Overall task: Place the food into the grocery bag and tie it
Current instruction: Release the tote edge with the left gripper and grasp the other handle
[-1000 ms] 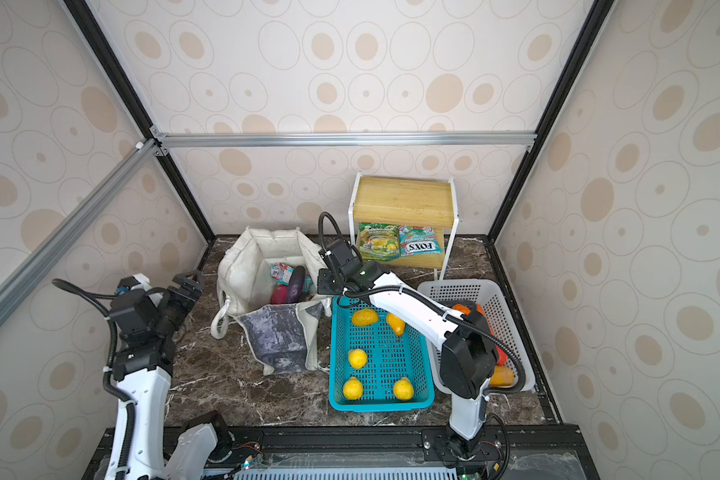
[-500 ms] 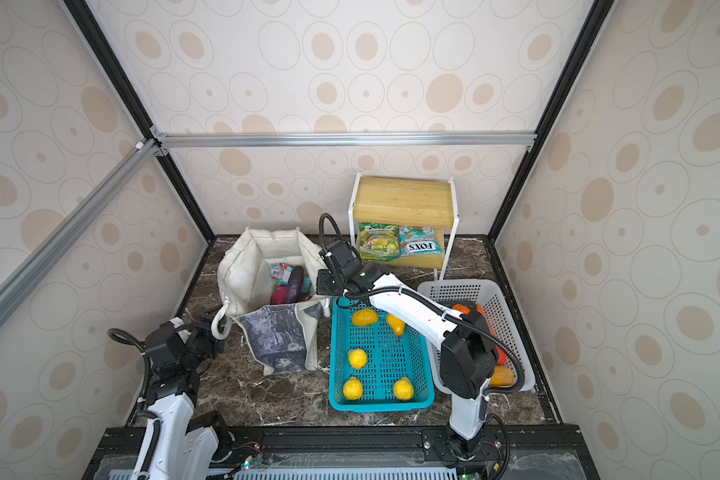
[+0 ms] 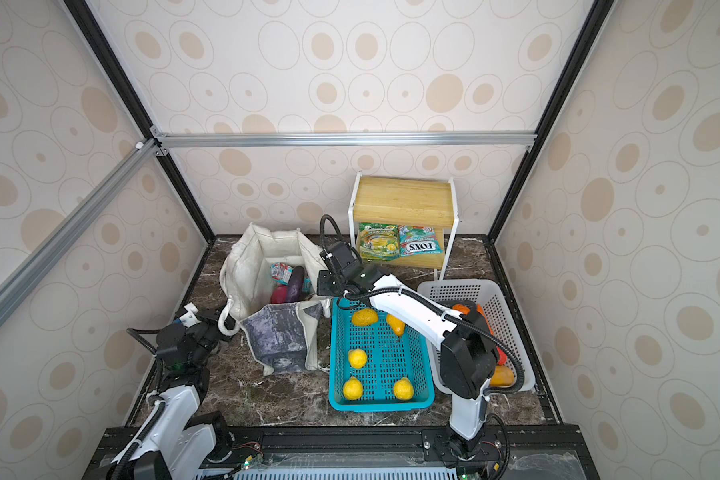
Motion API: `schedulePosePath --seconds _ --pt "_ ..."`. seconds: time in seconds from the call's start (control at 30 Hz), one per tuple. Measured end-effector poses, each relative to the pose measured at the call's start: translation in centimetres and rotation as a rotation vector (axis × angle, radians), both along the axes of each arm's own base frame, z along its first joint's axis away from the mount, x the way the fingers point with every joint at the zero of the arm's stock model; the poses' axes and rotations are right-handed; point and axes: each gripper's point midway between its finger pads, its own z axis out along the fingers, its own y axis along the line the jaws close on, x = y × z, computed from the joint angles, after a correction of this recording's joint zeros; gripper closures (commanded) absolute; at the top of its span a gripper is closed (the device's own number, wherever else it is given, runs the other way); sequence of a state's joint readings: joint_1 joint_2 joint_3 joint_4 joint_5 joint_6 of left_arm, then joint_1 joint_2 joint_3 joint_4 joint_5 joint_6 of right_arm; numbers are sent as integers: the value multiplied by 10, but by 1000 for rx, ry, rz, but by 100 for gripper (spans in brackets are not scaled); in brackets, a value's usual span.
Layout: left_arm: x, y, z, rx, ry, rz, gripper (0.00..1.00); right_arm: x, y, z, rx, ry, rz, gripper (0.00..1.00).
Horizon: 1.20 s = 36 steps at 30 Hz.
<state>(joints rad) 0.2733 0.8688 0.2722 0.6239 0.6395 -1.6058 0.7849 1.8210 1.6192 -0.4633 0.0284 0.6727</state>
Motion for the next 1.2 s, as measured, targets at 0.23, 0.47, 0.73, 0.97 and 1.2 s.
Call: schedulePosePath --seconds 0.23,0.47,0.73,0.97,1.2 --pt "6 22 111 328 -154 124 100 -2 1 1 7 4 9 100" --pt "-6 33 151 550 -189 196 100 -4 4 5 12 2 32 71" --pt "4 57 142 709 -72 250 100 -11 -10 54 73 -98 30 18" --pt "-4 86 135 860 24 330 100 -3 -63 88 171 -156 -96 33" --pt "-10 103 120 935 91 361 100 6 -49 14 91 -42 -46 52"
